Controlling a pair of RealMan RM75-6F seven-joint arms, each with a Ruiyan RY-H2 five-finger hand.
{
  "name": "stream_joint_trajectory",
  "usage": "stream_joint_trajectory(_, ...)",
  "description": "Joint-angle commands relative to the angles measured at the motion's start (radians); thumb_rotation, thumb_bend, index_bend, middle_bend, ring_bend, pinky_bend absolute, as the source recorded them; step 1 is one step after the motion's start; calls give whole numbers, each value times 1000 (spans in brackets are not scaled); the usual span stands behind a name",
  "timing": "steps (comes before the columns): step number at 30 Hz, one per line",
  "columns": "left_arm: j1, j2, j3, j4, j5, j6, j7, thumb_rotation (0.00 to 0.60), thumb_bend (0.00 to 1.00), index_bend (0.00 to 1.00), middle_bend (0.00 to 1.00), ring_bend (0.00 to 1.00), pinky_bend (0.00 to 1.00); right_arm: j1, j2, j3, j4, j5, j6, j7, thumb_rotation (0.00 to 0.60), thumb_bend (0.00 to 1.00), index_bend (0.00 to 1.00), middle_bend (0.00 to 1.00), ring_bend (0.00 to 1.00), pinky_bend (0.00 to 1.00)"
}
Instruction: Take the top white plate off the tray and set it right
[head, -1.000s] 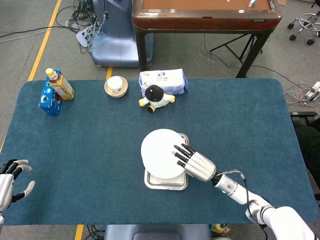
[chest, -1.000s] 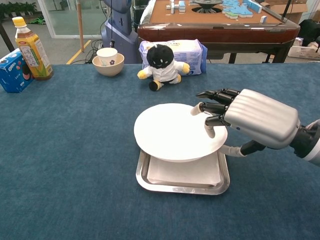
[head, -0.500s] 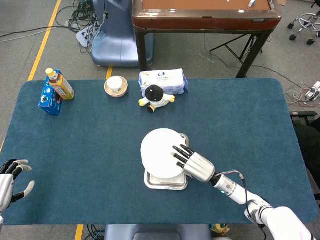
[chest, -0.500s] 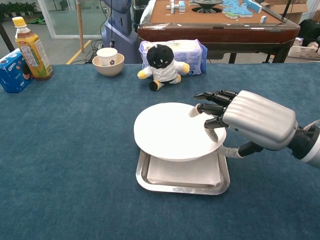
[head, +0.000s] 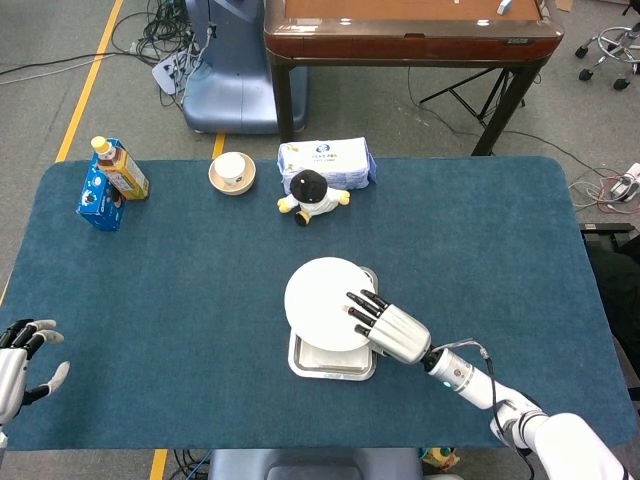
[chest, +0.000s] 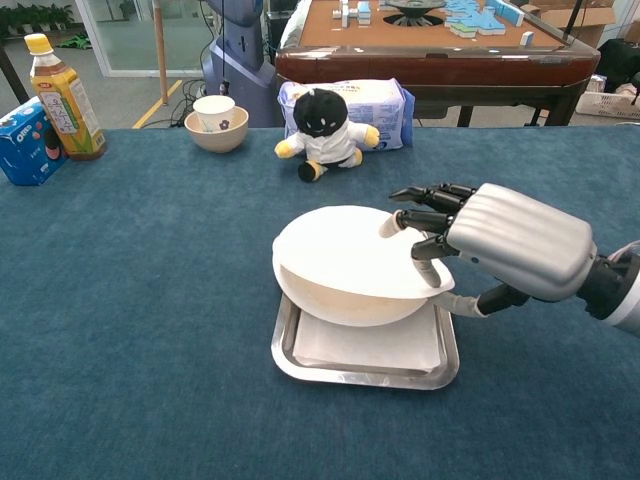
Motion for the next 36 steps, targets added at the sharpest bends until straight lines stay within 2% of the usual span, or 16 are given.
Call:
stream_joint_trajectory(1, 0, 0, 0, 0, 0, 0, 0, 600, 274, 419, 301, 187, 319, 1, 1, 1, -3, 1, 0, -2, 600, 509, 624, 249, 100, 187)
stream_joint_trajectory(17, 1, 2, -1, -2, 1, 2, -3, 600, 274, 419, 301, 188, 319, 41, 26, 13, -55, -16, 14, -74, 600, 511, 653, 249, 101, 187)
stream_joint_trajectory(36, 0, 0, 0, -1, 1, 0, 0, 600, 274, 419, 301, 188, 319, 92, 130, 38, -232, -36, -13, -224, 600, 511, 660, 249, 101, 187)
